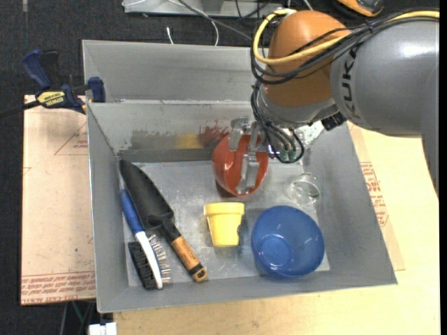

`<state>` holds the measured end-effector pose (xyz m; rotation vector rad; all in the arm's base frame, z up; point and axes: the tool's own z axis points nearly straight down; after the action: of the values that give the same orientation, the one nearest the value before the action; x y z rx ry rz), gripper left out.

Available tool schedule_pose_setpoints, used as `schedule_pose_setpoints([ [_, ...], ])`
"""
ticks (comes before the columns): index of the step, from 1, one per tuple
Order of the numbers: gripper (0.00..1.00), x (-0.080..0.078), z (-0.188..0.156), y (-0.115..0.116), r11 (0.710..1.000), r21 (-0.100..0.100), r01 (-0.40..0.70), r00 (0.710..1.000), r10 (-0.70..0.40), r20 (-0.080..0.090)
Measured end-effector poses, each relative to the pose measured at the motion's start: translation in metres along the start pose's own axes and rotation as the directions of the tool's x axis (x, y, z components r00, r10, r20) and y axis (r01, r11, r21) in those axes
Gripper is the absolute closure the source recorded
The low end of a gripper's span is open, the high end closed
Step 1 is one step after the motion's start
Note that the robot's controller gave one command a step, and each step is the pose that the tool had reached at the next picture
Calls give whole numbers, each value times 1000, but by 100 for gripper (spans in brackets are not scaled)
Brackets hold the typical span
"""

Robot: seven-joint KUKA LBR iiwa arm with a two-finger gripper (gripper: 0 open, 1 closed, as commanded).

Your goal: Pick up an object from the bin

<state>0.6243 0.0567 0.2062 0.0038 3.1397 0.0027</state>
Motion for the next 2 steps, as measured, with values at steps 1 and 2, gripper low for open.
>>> schedule_pose_setpoints([
  [1, 0, 0, 0, 0, 1000, 0, 0, 1000, 0, 0],
  [2, 0, 7, 5, 11, 999, -2, -37, 999, 37, 1],
])
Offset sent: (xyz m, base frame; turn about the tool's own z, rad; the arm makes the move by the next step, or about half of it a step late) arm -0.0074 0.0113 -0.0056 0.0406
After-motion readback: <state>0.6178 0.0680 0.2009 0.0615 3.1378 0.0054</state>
